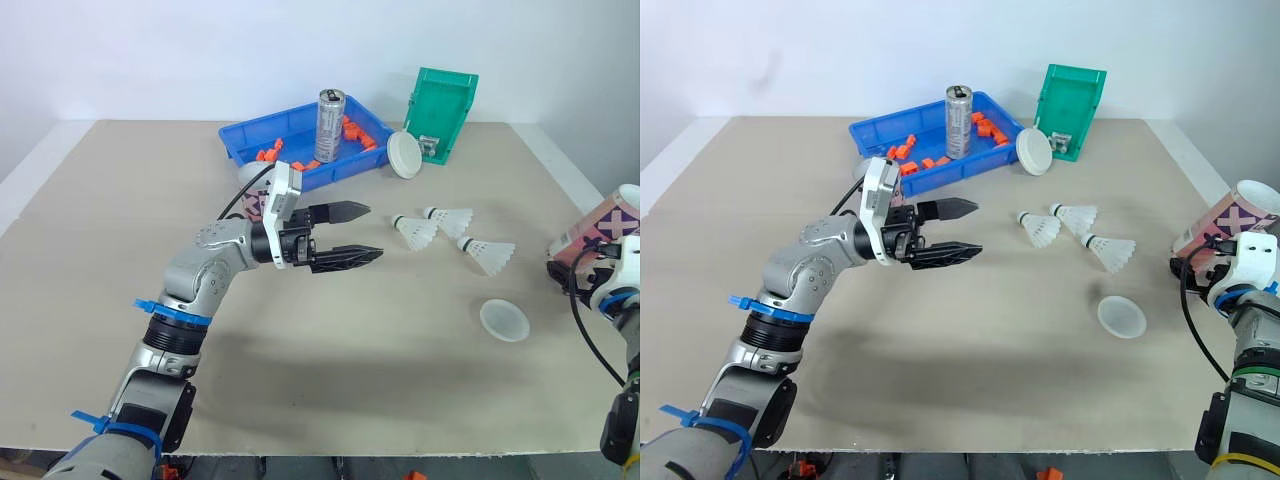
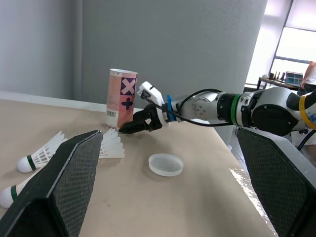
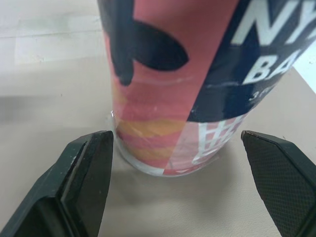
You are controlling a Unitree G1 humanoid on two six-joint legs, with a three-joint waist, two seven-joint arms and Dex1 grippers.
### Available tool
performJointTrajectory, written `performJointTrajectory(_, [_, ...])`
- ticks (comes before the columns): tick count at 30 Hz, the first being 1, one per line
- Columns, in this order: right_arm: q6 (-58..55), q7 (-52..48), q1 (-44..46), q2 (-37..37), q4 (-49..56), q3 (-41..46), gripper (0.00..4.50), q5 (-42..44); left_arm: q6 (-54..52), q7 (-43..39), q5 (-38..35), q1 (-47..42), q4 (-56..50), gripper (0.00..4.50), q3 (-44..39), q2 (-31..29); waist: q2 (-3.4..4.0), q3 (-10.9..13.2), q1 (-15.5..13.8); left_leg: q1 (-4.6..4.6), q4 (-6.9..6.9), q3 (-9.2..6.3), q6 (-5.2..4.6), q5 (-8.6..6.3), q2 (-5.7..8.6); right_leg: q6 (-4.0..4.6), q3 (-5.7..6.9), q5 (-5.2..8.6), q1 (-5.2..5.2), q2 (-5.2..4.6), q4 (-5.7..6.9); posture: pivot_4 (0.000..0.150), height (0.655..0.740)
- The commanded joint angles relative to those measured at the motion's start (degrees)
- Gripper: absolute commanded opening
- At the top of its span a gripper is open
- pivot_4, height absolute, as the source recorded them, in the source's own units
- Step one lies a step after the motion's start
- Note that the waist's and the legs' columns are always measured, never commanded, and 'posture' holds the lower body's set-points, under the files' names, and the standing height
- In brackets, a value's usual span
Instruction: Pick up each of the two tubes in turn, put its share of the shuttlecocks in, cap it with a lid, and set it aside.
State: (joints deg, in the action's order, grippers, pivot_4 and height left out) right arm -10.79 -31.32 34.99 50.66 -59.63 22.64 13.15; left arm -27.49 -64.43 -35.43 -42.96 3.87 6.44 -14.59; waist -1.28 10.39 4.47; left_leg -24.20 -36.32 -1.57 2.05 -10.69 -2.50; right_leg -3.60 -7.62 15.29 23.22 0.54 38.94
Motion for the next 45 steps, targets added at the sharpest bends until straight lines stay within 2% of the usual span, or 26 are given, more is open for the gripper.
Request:
performJointTrajectory(1, [-0.8, -1.5, -0.8, 2.6, 2.8, 0.4, 4.43, 0.2, 0.0, -0.3, -0.8, 0.3, -2.3, 4.5, -0.9, -0.3, 0.0, 0.0, 0.0, 0.0, 0.0, 0.0, 0.0, 0.0, 0.01, -0.01, -0.01, 0.01, 0.0, 0.0, 0.0, 0.15, 0.74])
performJointTrajectory(8, [-4.8, -6.2, -6.5, 4.3, 10.0, 0.7, 4.43, 1.0, -0.1, -1.7, 0.1, 1.6, -3.2, 4.5, -1.0, -3.6, 0.01, 0.0, 0.1, 0.01, 0.0, -0.01, 0.0, 0.0, 0.01, -0.02, -0.02, 0.01, 0.0, 0.02, 0.0, 0.15, 0.74])
performJointTrajectory(11, [-7.3, -10.1, -11.1, 5.3, 16.8, 2.2, 4.43, 2.9, -0.7, -0.8, 0.2, 3.3, -4.9, 4.5, -2.1, -6.3, 0.01, 0.0, 0.0, 0.01, 0.0, -0.01, 0.0, 0.0, 0.0, -0.02, -0.03, 0.01, 0.0, 0.02, 0.0, 0.15, 0.74])
performJointTrajectory(14, [-11.4, -16.4, -18.8, 6.2, 30.2, 5.7, 4.43, 7.9, -3.5, 2.7, -1.1, 7.1, -8.7, 4.5, -4.6, -8.8, 0.14, 0.0, 0.0, 0.0, 0.03, -0.03, 0.0, 0.0, -0.01, -0.06, -0.02, 0.06, 0.0, 0.03, 0.01, 0.15, 0.74])
performJointTrajectory(18, [-17.3, -21.9, -28.5, 5.6, 54.6, 8.6, 4.43, 15.2, -8.7, 8.5, -2.4, 15.2, -14.4, 4.5, -7.7, -11.7, 0.22, 0.0, 0.2, 0.02, 0.03, -0.03, -0.01, -0.02, -0.05, -0.08, -0.03, 0.09, -0.01, 0.04, 0.01, 0.15, 0.74])
performJointTrajectory(23, [-22.3, -20.0, -27.6, 4.9, 69.5, 6.8, 4.43, 18.6, -11.4, 13.3, -3.1, 22.6, -21.3, 4.5, -9.4, -13.9, 0.11, 0.1, 0.3, 0.06, -0.03, -0.08, 0.06, 0.07, -0.07, -0.08, 0.0, -0.08, -0.03, 0.06, 0.04, 0.15, 0.74])
performJointTrajectory(26, [-23.3, -19.2, -23.2, 2.4, 77.3, 0.3, 4.43, 20.8, -13.1, 17.7, -4.5, 26.8, -24.3, 4.5, -12.9, -13.9, 0.03, 0.1, 0.0, 0.02, -0.13, -0.09, 0.12, 0.17, -0.04, 0.13, 0.0, -0.05, -0.05, 0.05, 0.03, 0.15, 0.74])
performJointTrajectory(31, [-22.0, -16.2, -18.4, -3.6, 81.1, -7.6, 4.43, 19.6, -12.7, 23.4, -6.4, 31.8, -24.1, 4.5, -18.0, -12.3, -0.15, 0.1, 0.1, 0.02, -0.09, -0.03, 0.19, 0.23, -0.15, 0.21, -0.05, -0.1, 0.04, 0.12, 0.02, 0.15, 0.74])
performJointTrajectory(34, [-20.0, -15.4, -17.3, -6.3, 80.4, -11.0, 4.43, 17.7, -7.1, 22.4, -1.5, 33.6, -20.2, 4.5, -17.5, -13.6, -0.16, 0.1, -0.5, -0.08, -0.08, -0.03, 0.19, 0.23, -0.11, 0.14, -0.04, -0.1, 0.09, 0.09, 0.01, 0.15, 0.74])
performJointTrajectory(39, [-19.0, -15.2, -17.2, -9.6, 83.2, -13.4, 4.43, 18.7, 1.7, 21.5, 5.2, 30.8, -12.1, 4.5, -15.4, -13.8, -0.18, 0.1, -0.8, -0.19, -0.06, -0.04, 0.22, 0.21, -0.06, 0.1, -0.04, -0.08, 0.11, 0.03, -0.14, 0.15, 0.74])
performJointTrajectory(45, [-19.5, -13.7, -19.1, -12.3, 86.4, -14.9, 4.43, 18.9, 9.5, 16.7, 9.3, 25.2, -2.5, 4.5, -12.0, -13.0, -0.19, 0.1, -0.8, -0.21, -0.02, -0.07, 0.22, 0.21, -0.08, 0.02, 0.01, -0.15, 0.14, 0.06, -0.14, 0.15, 0.74])
